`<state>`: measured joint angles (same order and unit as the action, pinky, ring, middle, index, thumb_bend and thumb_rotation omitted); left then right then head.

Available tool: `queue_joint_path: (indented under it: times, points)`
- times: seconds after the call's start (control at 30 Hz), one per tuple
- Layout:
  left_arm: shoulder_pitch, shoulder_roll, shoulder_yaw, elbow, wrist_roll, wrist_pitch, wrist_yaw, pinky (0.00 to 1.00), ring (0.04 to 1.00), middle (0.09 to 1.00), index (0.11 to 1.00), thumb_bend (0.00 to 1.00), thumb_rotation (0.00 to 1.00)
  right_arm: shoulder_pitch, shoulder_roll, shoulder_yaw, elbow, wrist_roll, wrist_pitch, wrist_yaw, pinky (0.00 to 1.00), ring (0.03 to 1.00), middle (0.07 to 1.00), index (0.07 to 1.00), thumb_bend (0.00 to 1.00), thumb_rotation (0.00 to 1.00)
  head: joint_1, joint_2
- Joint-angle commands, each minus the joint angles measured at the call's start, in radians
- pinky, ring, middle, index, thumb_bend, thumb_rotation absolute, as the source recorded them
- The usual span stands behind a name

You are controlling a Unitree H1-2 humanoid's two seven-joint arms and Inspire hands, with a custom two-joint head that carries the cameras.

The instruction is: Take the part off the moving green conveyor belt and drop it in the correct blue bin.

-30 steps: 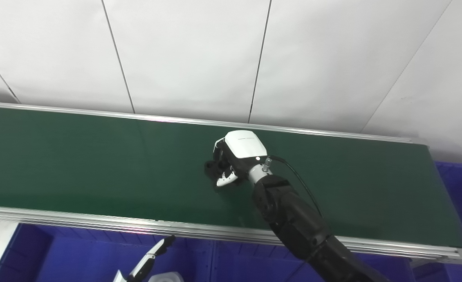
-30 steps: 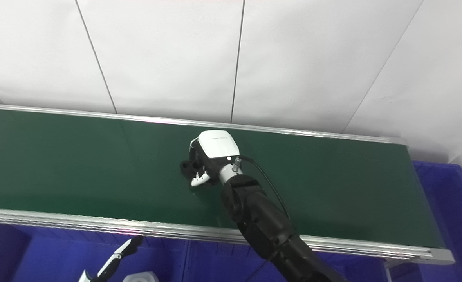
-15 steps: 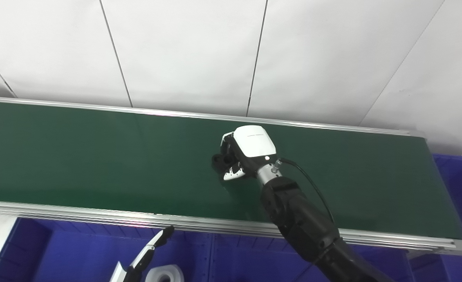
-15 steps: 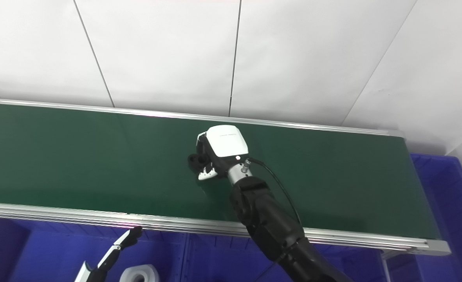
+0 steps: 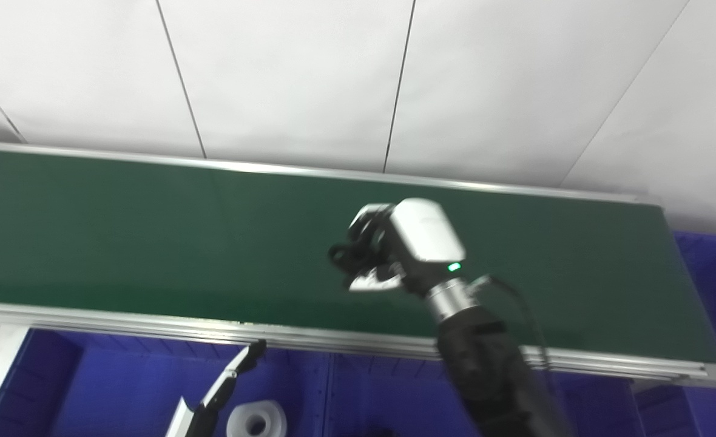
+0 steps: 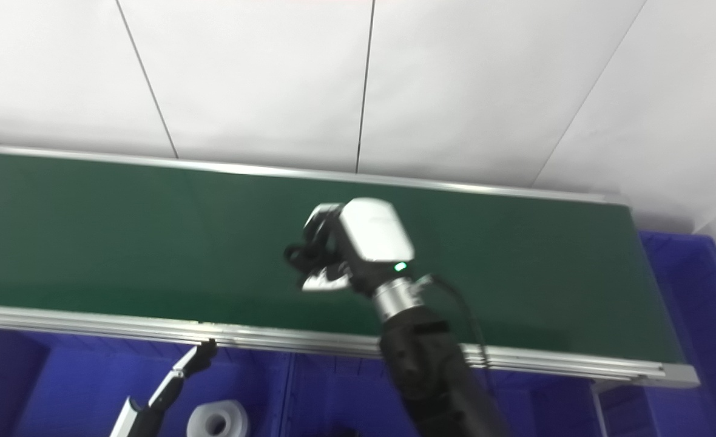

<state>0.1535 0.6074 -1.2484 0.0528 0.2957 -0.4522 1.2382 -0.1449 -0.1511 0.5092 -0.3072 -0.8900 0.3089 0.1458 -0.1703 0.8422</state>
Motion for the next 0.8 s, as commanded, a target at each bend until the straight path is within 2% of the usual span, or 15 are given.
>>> queue_joint_path:
  times: [0.0,0.1,0.27,0.4,0.47,0.53,0.63,0.77]
  points:
    - [0.000,0.023,0.003,-0.024,0.031,-0.018,0.005,0.84,0.887,0.917,0.920,0.69,0.46,0.036,0.010,-0.020,-0.092,-0.016,0.028,0.023,0.22,0.283,0.472,0.486,0.53,0.00,-0.002,0.010]
    - [0.001,0.031,-0.002,-0.040,0.021,-0.018,0.008,0.84,0.884,0.910,0.907,0.69,0.43,0.117,0.014,-0.047,-0.166,-0.002,0.014,0.033,0.17,0.241,0.471,0.486,0.53,0.00,-0.003,0.022]
    - [0.012,0.043,0.026,-0.073,0.002,-0.018,-0.008,0.84,0.884,0.909,0.901,0.69,0.44,0.295,0.014,-0.051,-0.259,-0.004,0.005,0.061,0.18,0.248,0.472,0.486,0.53,0.00,-0.020,0.040]
    - [0.019,0.047,0.068,-0.107,-0.030,-0.018,-0.046,0.84,0.871,0.902,0.907,0.69,0.47,0.421,0.007,-0.049,-0.269,0.001,-0.030,0.038,0.15,0.213,0.470,0.485,0.53,0.00,-0.043,0.050]
    - [0.014,0.045,0.092,-0.122,-0.046,-0.018,-0.075,0.84,0.871,0.902,0.907,0.69,0.45,0.469,-0.006,-0.053,-0.256,0.006,-0.035,0.040,0.18,0.259,0.474,0.486,0.53,0.00,-0.058,0.062]
    - [0.014,0.043,0.124,-0.141,-0.070,-0.018,-0.127,0.85,0.879,0.914,0.916,0.67,0.46,0.509,-0.021,-0.061,-0.238,0.008,-0.053,0.022,0.20,0.280,0.475,0.486,0.53,0.00,-0.069,0.074]
    - [0.024,0.039,0.191,-0.170,-0.115,-0.018,-0.241,0.86,0.903,0.930,0.924,0.62,0.43,0.561,-0.042,-0.073,-0.205,0.000,-0.070,-0.012,0.18,0.259,0.473,0.486,0.53,0.00,-0.078,0.084]
    - [0.049,0.013,0.294,-0.183,-0.137,-0.018,-0.365,0.84,0.890,0.927,0.920,0.58,0.38,0.577,-0.066,-0.084,-0.134,-0.019,-0.080,-0.040,0.18,0.256,0.472,0.486,0.53,0.00,-0.087,0.116]
